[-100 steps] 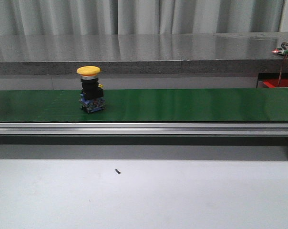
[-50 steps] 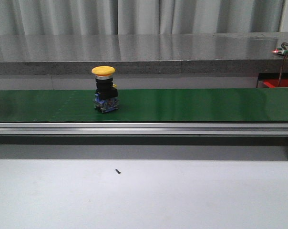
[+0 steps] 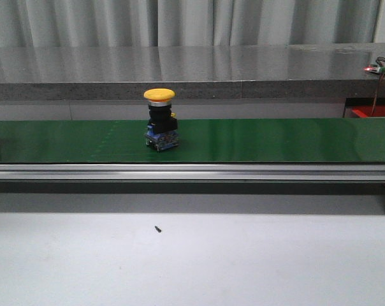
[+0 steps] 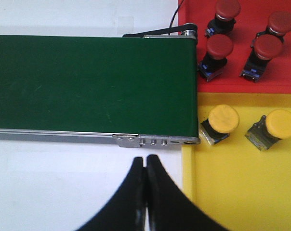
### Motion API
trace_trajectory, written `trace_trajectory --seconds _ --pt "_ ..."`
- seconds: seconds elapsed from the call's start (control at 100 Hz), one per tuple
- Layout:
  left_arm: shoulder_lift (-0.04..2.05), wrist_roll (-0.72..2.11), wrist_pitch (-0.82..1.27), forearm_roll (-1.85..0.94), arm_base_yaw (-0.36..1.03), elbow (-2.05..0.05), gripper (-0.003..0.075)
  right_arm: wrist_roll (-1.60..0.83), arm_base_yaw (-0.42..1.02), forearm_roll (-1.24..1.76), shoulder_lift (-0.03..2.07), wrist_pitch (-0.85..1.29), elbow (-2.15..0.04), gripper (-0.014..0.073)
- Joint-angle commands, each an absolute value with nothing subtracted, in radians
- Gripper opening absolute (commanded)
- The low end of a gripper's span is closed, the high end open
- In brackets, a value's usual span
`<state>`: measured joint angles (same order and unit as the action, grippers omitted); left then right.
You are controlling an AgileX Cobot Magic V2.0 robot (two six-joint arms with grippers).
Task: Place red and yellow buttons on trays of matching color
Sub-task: 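Set the second yellow button on the belt and open the left gripper, then lower the right gripper onto the yellow button at the belt end and grasp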
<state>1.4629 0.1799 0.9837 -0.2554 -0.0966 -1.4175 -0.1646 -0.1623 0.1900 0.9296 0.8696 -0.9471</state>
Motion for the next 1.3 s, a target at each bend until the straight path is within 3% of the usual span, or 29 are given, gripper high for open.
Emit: trace_trajectory --seconds 0.0,0.11,0.46,0.87,0.96,1.16,1.23,1.29 --pt "1.376 0.18 0.967 -0.288 -0.086 -1.431 0.0151 -0.175 -0.163 0.205 0.913 0.819 -0.971 -0.0106" --pt "1.303 0.184 0.968 -0.288 -0.066 -1.387 -0.0021 -0.175 -0.163 0.205 0.913 0.819 -0.971 -0.0106" --pt "1.062 0.191 0.894 -0.288 0.031 -1.166 -0.002 -0.175 -0.163 0.205 0.913 0.802 -0.971 -0.0106" --pt "0.851 0.191 0.817 -0.288 0.035 -1.009 -0.002 -0.177 -0.157 0.268 0.959 0.88 -1.051 -0.0088" --pt "0.848 0.191 0.817 -0.288 0.035 -1.009 -0.002 -0.183 -0.12 0.268 1.017 0.943 -1.1 0.0029" --pt "0.848 0.191 0.817 -0.288 0.035 -1.009 -0.002 -0.183 0.008 0.269 1.123 0.963 -1.193 0.0469" --pt "0.848 0.191 0.817 -0.288 0.035 -1.009 -0.002 -0.183 0.053 0.269 1.16 0.964 -1.219 0.0537" --pt "0.848 0.191 0.817 -0.288 0.035 -1.009 -0.0019 -0.183 0.087 0.269 1.193 0.962 -1.244 0.0544"
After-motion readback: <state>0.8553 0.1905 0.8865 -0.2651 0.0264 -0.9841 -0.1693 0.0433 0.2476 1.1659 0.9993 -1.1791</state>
